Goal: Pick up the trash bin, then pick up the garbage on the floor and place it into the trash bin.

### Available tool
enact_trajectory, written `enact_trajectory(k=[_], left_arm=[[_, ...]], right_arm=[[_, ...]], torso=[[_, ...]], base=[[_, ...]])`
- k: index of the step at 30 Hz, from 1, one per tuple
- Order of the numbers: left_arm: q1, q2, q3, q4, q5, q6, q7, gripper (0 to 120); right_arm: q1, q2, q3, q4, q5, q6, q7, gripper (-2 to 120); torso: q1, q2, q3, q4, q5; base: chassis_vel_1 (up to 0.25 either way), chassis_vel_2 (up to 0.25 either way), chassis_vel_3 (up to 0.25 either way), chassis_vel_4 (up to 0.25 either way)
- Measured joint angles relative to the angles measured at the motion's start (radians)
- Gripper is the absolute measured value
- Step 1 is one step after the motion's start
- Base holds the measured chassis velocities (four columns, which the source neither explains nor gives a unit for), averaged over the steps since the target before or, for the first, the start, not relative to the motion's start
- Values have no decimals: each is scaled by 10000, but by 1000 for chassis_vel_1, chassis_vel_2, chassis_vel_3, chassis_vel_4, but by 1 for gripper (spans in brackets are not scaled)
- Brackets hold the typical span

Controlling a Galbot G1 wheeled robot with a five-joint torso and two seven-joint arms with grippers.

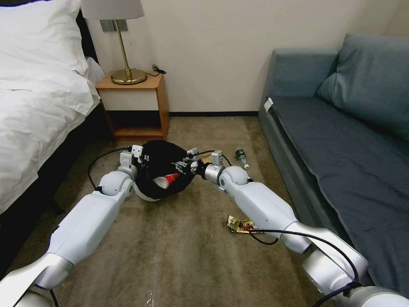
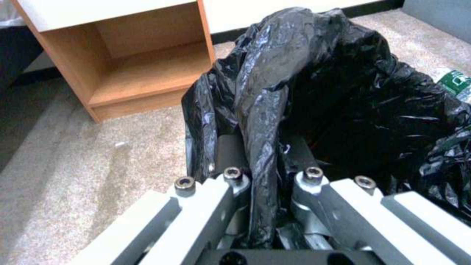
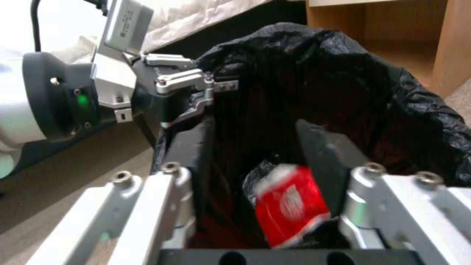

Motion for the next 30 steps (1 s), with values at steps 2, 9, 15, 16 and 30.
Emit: enact_trajectory(k=[2,9,15,16,30], left_arm=[[-46,-35,2,48,11,-11,2,5],[-63,-59,-12,97,57,-35,15,5],[25,-29,-134,98,102,-71,39,5],[69,-34,-213,101,145,-76,42,5],[-62,-218,-159,190,250,-98,70,5]], right_arm=[[-43,-112,-6,187,63,2,60,59],[-125,-863,-96,888,296,-105,281,85],[-392,-2215,-219,1312,305,-309,476,99],[-602,-2896,-231,1325,165,-320,521,99],[-2437,-4528,164,1296,-990,-135,506,100]], torso=[[0,1,0,0,1],[0,1,0,-1,1],[0,1,0,4,3],[0,1,0,-5,3],[-1,2,-1,-1,3]], base=[[0,0,0,0],[0,0,0,0],[0,0,0,0],[0,0,0,0],[0,0,0,0]])
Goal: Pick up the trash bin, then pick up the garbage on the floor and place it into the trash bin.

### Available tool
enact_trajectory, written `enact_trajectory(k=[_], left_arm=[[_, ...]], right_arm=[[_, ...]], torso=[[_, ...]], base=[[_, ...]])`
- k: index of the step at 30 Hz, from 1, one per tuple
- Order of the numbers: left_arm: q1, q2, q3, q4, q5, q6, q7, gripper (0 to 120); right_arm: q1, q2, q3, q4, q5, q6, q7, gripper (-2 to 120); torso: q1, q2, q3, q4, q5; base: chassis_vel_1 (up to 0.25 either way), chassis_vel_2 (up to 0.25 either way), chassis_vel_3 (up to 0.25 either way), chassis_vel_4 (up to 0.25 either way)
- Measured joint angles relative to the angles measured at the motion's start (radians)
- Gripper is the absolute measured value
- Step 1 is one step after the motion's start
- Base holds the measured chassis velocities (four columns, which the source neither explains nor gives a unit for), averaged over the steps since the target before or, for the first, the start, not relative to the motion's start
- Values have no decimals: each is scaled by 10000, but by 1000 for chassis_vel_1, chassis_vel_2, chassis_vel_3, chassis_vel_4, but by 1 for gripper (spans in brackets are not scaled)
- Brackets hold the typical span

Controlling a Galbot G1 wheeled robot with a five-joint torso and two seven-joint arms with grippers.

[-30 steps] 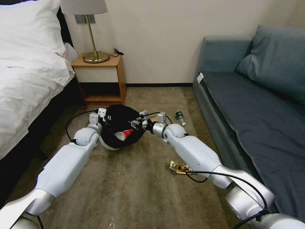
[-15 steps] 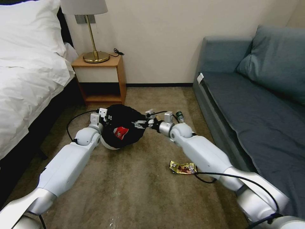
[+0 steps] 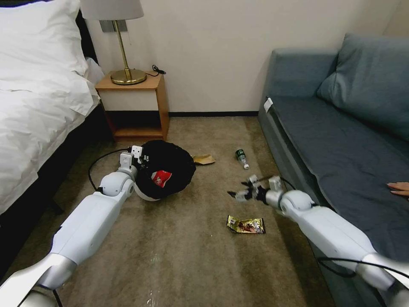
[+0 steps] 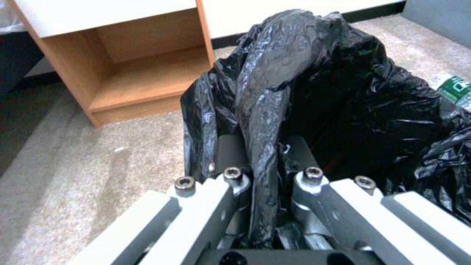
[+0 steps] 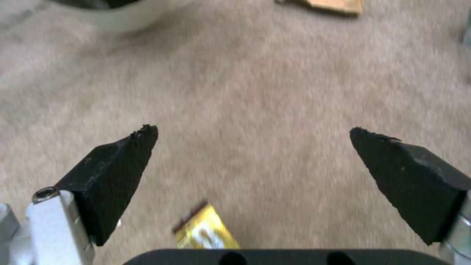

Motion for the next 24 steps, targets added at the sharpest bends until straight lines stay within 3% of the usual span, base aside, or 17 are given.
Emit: enact_trajectory(k=[14,24], left_arm=[[64,-28,117,-72,-11,0,-51,5],[127,106,234,-256,-154,38,-203,5]], right_arm=[[-1101,343,619,-863,-1154,550,-163,100],[-1483,1084,1051,-1863,-1736,1063,-372,100]], torso=[[0,0,0,0,-1],[0,0,1,2,-3]], base=[[0,0,0,0],[0,0,0,0]])
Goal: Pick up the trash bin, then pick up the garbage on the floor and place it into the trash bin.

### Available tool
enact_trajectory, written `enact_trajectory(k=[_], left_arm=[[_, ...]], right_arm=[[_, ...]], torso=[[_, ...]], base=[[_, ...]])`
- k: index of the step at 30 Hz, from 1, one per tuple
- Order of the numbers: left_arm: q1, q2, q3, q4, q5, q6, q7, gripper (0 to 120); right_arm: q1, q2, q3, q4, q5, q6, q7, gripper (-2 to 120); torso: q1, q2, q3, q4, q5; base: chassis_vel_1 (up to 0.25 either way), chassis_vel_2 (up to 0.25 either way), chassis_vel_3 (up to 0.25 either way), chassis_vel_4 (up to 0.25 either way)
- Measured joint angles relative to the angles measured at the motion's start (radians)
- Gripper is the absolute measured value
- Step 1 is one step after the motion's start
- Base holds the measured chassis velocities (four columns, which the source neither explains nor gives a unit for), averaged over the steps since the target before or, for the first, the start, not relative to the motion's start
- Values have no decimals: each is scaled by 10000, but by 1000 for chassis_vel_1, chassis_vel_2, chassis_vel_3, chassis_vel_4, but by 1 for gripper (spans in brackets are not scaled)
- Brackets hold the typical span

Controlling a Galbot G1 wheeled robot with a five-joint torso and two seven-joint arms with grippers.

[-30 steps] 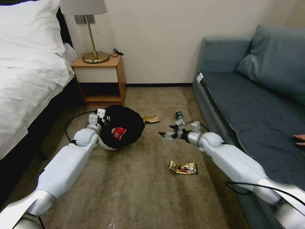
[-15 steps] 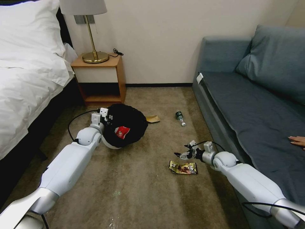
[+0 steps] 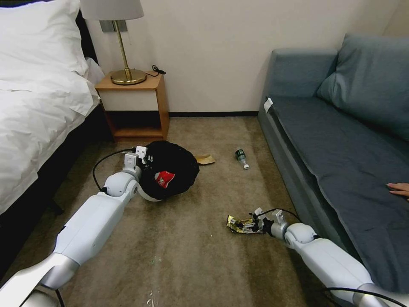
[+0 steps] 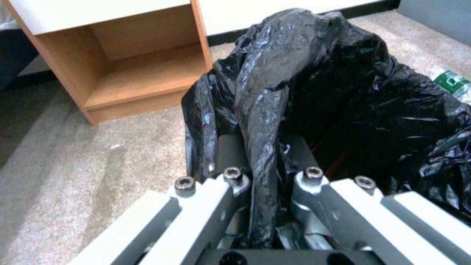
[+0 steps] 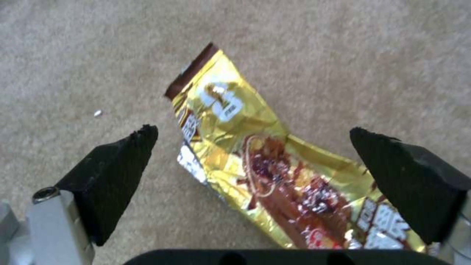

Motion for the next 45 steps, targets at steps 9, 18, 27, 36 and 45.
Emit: enact_trajectory(k=[9,18,27,36,45], left_arm=[[28,-61,29,-6,-6,6,-25,5],[87,-104,-1,22,23,7,-26,5],[114,-31,-52,45,7,-49,8,5],[143,-31,-57,62,6,-110,24,5],[202,-68,-67,87,24,-145,40,5]], right_arm=[[18,427,79,-690,-336,421,-227,100],[357,1248,-56,-1140,-398,445,-245,100],[765,2213,383,-2857,-1297,1216,-399,100],[691,2319,424,-2984,-1471,1446,-398,100],[723,2112,415,-2505,-1368,1451,-307,100]], torso=[[1,0,1,-6,-1],[0,0,1,0,-2],[0,0,1,0,-2],[0,0,1,-3,-1],[0,0,1,0,-1]], base=[[0,0,0,0],[0,0,0,0],[0,0,0,0],[0,0,0,0],[0,0,0,0]])
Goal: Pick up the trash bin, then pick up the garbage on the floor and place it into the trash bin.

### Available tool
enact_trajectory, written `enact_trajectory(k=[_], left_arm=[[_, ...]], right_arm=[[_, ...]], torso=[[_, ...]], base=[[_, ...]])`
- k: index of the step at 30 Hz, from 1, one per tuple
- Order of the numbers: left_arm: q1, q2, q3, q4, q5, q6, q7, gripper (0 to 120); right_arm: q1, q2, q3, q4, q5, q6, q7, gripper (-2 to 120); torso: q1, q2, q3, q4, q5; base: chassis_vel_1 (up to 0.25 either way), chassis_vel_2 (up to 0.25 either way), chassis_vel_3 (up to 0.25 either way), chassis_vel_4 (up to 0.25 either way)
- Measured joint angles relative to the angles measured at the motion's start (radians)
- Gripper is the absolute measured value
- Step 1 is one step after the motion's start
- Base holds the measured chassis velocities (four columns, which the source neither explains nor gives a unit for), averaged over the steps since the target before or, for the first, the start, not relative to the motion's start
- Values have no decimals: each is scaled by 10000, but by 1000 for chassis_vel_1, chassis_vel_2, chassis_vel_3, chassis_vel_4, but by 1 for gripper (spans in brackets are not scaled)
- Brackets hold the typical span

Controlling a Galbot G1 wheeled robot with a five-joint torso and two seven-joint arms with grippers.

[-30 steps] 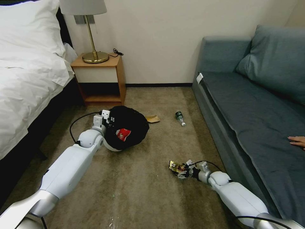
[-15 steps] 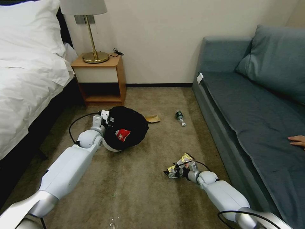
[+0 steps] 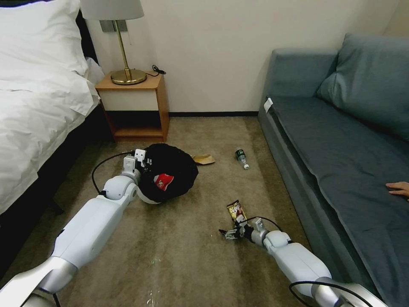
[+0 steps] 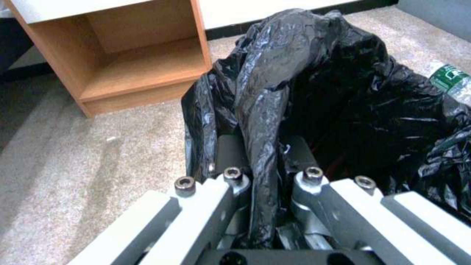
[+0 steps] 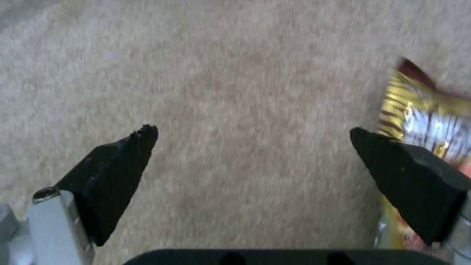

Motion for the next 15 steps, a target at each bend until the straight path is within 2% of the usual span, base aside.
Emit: enact_trajectory(k=[5,15], left_arm=[[-104,7,68,-18,-25,-2,-14,5],[-340,43,181,6,-128,-2,-52,5]], right_arm=[[-8,-135,-52,474,113,-133,133,100],[-89,-563,214,462,-50,-68,185,100]], torso=[[0,0,0,1,1],[0,0,0,-1,2]], base=[[0,0,0,0],[0,0,0,0]])
